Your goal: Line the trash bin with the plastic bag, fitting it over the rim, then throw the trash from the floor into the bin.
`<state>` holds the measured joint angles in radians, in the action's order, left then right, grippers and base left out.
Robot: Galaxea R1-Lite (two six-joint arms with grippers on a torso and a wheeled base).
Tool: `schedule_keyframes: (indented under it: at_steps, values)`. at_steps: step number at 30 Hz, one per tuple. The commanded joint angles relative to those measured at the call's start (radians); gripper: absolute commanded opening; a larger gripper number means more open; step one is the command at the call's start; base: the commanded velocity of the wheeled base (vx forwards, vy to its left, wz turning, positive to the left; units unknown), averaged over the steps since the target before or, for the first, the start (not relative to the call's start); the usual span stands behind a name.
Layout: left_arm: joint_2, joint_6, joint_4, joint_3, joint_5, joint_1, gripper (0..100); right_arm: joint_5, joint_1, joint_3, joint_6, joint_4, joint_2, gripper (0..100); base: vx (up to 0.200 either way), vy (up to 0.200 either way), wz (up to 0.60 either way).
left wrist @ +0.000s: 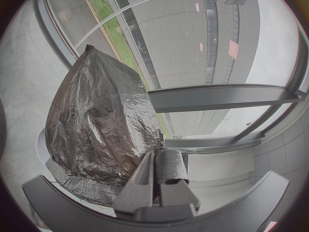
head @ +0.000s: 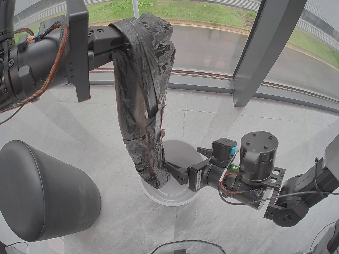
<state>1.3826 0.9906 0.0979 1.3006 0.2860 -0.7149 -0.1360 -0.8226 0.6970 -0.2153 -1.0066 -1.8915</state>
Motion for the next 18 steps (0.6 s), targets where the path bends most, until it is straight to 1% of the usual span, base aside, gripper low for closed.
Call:
schedule_keyframes:
  at_steps: [1, 5, 9, 14, 18]
  values:
    - [-0.005, 0.000, 0.003, 0.000, -0.002, 0.000, 0, -0.001, -0.018, -0.031, -0.022, -0.003, -0.031, 100, 0.000, 0.000, 0.00]
    - [0.010, 0.000, 0.013, 0.002, -0.002, 0.017, 0, -0.001, -0.032, -0.093, -0.038, -0.046, -0.028, 100, 0.000, 0.000, 0.00]
    - [0.026, 0.000, 0.014, 0.000, -0.008, 0.025, 0, -0.002, -0.082, -0.154, -0.030, -0.124, -0.029, 100, 0.000, 0.000, 0.00]
    - [0.050, 0.002, 0.029, 0.003, -0.030, 0.026, 0, -0.028, -0.156, -0.174, -0.030, -0.132, -0.043, 100, 0.000, 0.000, 0.00]
    - [0.046, 0.020, 0.039, 0.000, -0.030, 0.025, 0, -0.042, -0.167, -0.166, -0.030, -0.138, -0.069, 100, 0.000, 0.000, 0.00]
